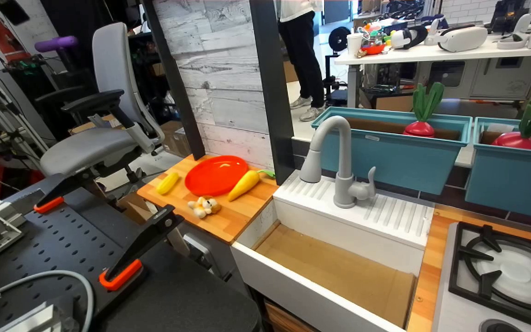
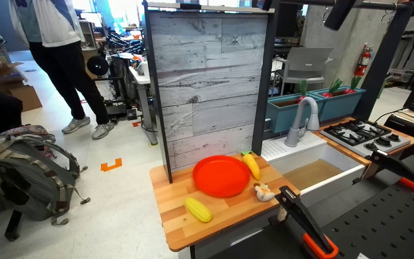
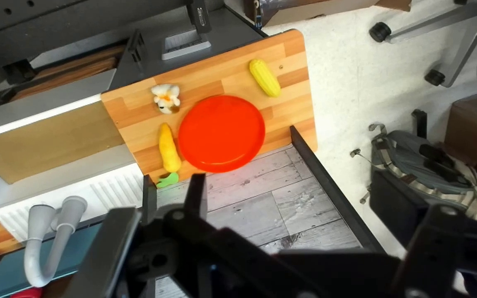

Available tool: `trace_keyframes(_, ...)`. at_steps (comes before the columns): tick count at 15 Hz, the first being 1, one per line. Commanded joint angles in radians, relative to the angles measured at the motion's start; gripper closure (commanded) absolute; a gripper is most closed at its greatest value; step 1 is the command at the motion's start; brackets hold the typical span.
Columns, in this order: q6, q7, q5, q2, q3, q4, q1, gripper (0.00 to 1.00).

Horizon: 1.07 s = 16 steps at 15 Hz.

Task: Pick up the corn from the counter and put it on the orange plate, then move the tap to the left, then pick up the plush toy from the right side of the counter and put it on the left

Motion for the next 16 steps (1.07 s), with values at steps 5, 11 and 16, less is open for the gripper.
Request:
trace_keyframes(5,0.248,-0.001,-0.011,0.426,-0.010,0.130,0.007,0.00)
trace_keyframes(11,0.347,-0.070,0.028,0.762,-0.008,0.268,0.059,0.00)
trace_keyframes(16,0.497,-0.023,-0.025,1.016,-0.061,0.388,0.128,0.00)
